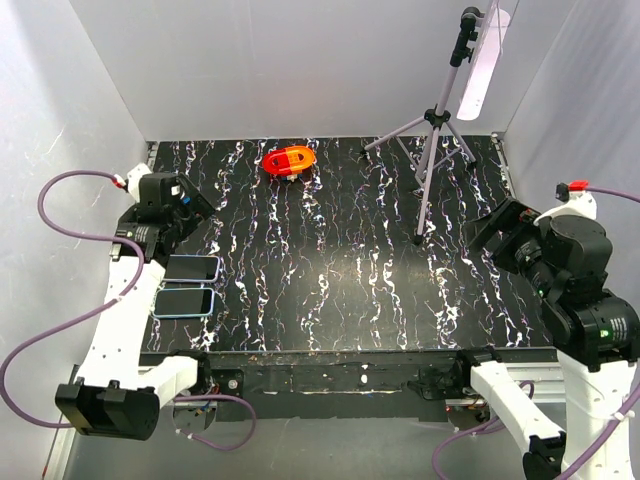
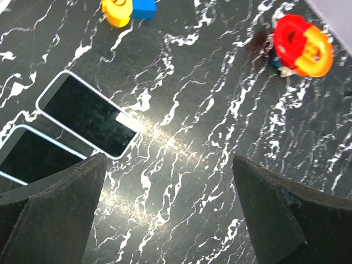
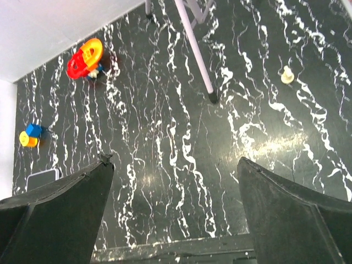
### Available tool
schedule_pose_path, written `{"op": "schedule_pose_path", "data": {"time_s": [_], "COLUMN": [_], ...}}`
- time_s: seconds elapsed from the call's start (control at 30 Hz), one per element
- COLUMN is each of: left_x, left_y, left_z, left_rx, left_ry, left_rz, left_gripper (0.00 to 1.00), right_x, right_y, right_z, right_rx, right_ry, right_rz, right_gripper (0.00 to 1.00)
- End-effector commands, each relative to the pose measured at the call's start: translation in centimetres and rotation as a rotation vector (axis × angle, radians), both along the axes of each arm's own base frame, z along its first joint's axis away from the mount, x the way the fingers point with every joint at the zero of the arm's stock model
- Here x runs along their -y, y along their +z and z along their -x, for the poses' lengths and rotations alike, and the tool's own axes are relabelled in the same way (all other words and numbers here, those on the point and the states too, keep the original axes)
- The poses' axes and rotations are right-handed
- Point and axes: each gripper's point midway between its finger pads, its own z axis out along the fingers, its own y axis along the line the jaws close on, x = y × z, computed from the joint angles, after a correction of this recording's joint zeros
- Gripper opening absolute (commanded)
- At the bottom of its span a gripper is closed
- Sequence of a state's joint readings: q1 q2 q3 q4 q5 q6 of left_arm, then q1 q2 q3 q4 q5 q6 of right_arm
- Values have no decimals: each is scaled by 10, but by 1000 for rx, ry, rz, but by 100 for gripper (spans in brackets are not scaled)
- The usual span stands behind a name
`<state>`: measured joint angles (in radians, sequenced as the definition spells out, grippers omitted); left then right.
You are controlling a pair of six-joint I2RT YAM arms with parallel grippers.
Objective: Take the phone out of the phone case
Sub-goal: Pick up the phone at the center of the board.
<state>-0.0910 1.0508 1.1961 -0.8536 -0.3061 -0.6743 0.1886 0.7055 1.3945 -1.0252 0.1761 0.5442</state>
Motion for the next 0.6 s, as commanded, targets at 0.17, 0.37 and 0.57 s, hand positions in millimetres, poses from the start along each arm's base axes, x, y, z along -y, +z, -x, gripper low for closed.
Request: {"op": "schedule_pose_path", "data": {"time_s": [0.17, 0.37, 0.57], "left_x": [-30, -40, -42], "left_y": [-71, -105, -140], "left_z": [12, 11, 12], "left_rx": [-335, -381, -457], "left_ry": [258, 381, 526], "left_rz": [204, 335, 482], "left_gripper": [100, 99, 100], "right_x": [-36, -35, -37], "right_y": [-14, -53, -53], "right_z": [14, 11, 8], "right_rx": [-153, -351, -402], "right_ry": [202, 232, 212], "right_rz": [-67, 1, -17], "right_gripper": [100, 100, 100]}}
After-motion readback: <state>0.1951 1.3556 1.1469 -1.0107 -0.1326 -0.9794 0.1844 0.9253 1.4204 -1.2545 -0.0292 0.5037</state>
